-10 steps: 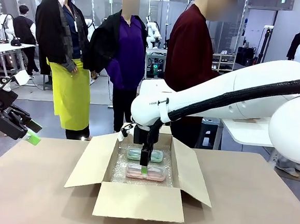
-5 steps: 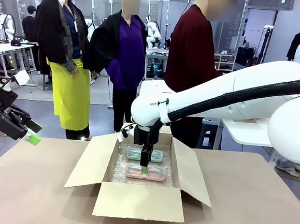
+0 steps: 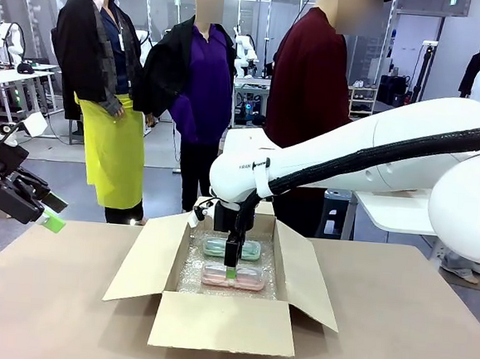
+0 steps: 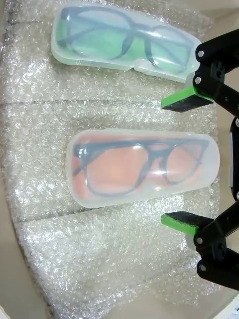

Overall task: Pack the glasses set securely to prepare it for shipping.
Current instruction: Position the Package Box on the left side of the table.

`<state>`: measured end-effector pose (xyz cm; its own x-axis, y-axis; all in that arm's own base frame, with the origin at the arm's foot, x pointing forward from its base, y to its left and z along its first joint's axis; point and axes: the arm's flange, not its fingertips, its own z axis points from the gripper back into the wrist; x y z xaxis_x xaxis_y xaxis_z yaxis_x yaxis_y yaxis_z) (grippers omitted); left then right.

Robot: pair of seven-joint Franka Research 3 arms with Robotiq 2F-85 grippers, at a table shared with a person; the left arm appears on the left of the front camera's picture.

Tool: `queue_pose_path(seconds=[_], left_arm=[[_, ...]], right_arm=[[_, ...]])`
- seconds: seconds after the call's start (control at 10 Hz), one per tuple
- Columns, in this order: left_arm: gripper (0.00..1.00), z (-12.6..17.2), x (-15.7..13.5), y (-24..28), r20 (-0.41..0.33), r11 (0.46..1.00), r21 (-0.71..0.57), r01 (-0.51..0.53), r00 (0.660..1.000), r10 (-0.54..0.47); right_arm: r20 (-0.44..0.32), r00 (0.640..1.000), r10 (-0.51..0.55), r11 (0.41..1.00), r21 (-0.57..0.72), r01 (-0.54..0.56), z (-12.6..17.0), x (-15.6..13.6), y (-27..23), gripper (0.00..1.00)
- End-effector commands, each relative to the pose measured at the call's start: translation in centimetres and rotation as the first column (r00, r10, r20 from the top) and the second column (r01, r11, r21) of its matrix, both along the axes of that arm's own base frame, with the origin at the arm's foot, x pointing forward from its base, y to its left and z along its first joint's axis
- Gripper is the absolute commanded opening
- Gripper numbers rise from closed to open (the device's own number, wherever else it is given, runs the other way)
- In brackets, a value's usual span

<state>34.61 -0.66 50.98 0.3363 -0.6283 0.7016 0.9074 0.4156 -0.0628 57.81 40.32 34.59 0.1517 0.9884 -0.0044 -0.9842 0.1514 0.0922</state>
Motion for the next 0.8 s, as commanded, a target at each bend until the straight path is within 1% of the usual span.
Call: queue_pose_path(seconds=[0.0,0.3,0.4,0.5,0.6,0.7], left_arm=[[1.00,0.1,0.0,0.2,0.011,1.000,-0.023,0.021,1.000,-0.021],[1.00,0.1,0.0,0.2,0.011,1.000,-0.023,0.021,1.000,-0.021],[1.00,0.1,0.0,0.2,0.011,1.000,-0.023,0.021,1.000,-0.021],[1.00,0.1,0.0,0.2,0.011,1.000,-0.023,0.021,1.000,-0.021],[1.00,0.1,0.0,0.2,0.011,1.000,-0.023,0.021,1.000,-0.021],[1.00,0.1,0.0,0.2,0.011,1.000,-0.023,0.021,1.000,-0.021]], right_arm=[[0.003,1.000,0.003,1.000,0.001,-0.003,0.2,-0.1,0.1,1.00],[0.000,1.000,0.000,1.000,0.000,0.000,0.0,0.0,0.0,1.00],[-0.024,0.999,-0.035,0.999,0.036,0.036,2.6,-0.5,-1.2,1.00],[-0.031,0.997,-0.073,0.995,0.067,0.075,4.9,-1.4,-2.3,1.00],[0.016,0.991,-0.131,0.990,0.059,0.129,6.9,-2.4,-3.6,1.00],[0.040,0.982,-0.184,0.980,0.082,0.180,9.0,-3.3,-5.5,1.00]])
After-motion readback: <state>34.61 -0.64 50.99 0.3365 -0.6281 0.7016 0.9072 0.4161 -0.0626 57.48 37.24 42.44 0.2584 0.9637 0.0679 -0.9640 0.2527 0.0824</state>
